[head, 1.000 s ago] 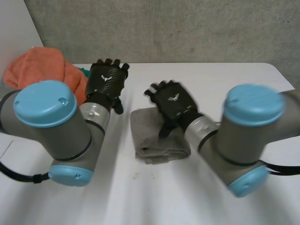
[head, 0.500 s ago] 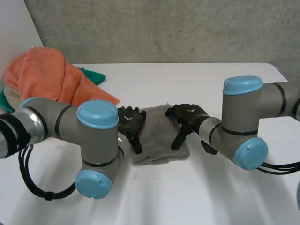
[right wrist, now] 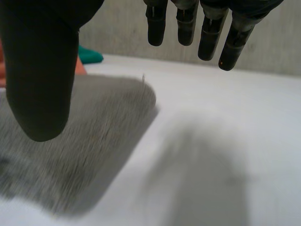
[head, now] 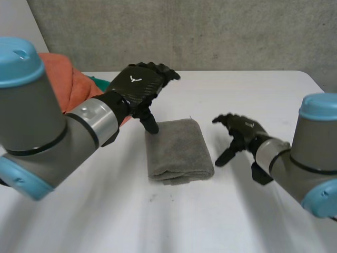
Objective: Fold the laundry.
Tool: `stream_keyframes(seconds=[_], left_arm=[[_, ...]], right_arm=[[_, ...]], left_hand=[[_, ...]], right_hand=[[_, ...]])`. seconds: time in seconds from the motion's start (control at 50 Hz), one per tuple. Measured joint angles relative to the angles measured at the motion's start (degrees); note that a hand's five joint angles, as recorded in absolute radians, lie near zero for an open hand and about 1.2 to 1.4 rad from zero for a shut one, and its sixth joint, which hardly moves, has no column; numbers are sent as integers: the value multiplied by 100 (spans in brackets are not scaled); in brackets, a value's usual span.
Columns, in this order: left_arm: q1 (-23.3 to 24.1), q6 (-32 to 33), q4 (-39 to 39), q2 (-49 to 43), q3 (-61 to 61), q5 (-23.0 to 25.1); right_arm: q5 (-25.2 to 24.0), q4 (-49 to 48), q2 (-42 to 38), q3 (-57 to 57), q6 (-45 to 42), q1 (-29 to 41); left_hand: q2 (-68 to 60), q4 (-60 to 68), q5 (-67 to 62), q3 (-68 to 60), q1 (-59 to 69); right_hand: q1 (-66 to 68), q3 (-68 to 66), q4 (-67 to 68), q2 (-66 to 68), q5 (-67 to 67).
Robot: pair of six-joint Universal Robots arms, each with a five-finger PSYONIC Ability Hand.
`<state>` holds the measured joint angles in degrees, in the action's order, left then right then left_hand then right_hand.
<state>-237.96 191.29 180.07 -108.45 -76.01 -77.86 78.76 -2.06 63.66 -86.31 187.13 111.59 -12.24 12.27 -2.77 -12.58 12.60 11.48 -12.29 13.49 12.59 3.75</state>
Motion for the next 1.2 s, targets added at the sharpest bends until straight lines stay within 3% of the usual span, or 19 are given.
stream_keyframes(seconds=[0.02,0.04,0.06,0.18,0.46,0.6,0.62,0.64,0.8,1.06,1.2], left_arm=[[-95,-24,-195,130,-47,445],[-95,-24,-195,130,-47,445],[-173,-40,-368,194,-88,843],[-310,-56,-612,223,-160,1437],[-281,-58,-593,209,-186,1423],[-286,-63,-588,209,-187,1428],[-286,-64,-587,210,-187,1429],[-286,-65,-587,209,-187,1430],[-279,-71,-587,210,-186,1439],[-283,-73,-587,209,-186,1441],[-271,-73,-587,180,-186,1440]], right_arm=[[-63,-56,-2,-249,50,-46],[-63,-56,-2,-249,50,-46],[-135,-136,-54,-444,70,-45],[-243,-467,-397,-572,153,178],[-146,-755,-1320,206,306,642],[14,-788,-1544,462,299,695],[75,-820,-1571,537,295,700],[102,-835,-1585,568,294,701],[293,-951,-1657,1084,295,671],[340,-911,-1840,2075,216,-537],[459,-553,-2696,3427,-379,-1642]], left_hand=[[-11,12,-1,-2,3],[-11,12,-1,-2,3],[-14,15,-22,-16,22],[-14,15,-22,-16,22],[-14,15,-22,-16,22],[-14,15,-22,-16,22],[-14,15,-22,-16,22],[-14,15,-22,-16,22],[-14,15,-22,-16,22],[-14,15,-22,-16,22],[-14,15,-21,-16,22]], right_hand=[[0,0,0,0,0],[0,0,0,0,0],[0,0,0,0,0],[0,0,0,0,0],[123,-231,123,215,159],[1877,-2680,2685,2728,2470],[2631,-3756,4173,3728,3741],[2938,-4159,4732,4068,4235],[3990,-5047,5437,5074,4736],[4044,-5119,5440,5162,4883],[4043,-5142,5444,5174,4883]])
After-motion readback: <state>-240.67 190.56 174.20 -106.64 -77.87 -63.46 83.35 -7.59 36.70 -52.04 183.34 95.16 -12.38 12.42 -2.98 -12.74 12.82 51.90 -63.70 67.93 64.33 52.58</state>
